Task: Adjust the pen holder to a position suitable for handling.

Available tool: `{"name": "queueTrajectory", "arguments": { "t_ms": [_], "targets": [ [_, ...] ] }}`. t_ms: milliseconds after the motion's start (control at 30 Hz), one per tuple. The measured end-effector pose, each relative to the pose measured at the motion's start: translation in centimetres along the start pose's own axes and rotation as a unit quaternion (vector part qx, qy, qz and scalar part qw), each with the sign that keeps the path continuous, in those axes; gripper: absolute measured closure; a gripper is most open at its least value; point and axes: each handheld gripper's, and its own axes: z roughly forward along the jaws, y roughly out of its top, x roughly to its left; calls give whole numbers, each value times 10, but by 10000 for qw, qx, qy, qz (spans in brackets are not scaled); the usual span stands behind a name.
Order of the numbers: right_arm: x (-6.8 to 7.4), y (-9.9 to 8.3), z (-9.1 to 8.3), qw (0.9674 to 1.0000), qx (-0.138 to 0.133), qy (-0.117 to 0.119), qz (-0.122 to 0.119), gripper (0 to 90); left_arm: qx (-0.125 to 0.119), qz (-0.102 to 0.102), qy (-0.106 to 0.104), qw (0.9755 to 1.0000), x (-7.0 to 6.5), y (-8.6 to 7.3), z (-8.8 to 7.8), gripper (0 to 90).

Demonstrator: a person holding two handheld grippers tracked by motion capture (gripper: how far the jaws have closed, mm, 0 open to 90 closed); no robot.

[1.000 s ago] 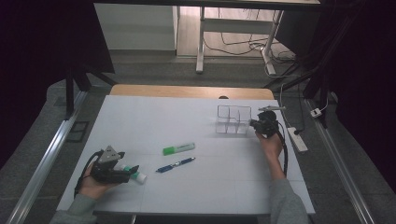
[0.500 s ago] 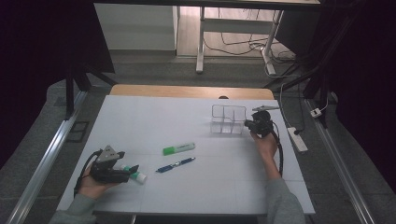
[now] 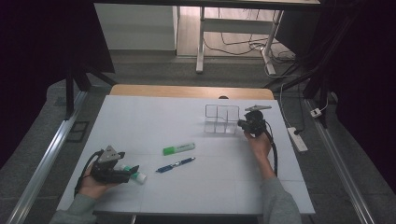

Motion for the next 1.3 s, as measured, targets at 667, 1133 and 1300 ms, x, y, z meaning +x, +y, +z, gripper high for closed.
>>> {"name": "queueTrajectory", "arguments": {
  "t_ms": [667,1133,1300],
  "targets": [
    [21,9,16,9995,66,148,-277,896,29,3,11,10000,-1,0,1,205],
    [45,27,30,9988,160,231,-408,896,-42,-26,-47,10000,2,-1,-1,205],
    [53,32,34,9983,224,210,-502,896,-63,-20,-53,10000,4,-1,-3,206]
  ]
}}
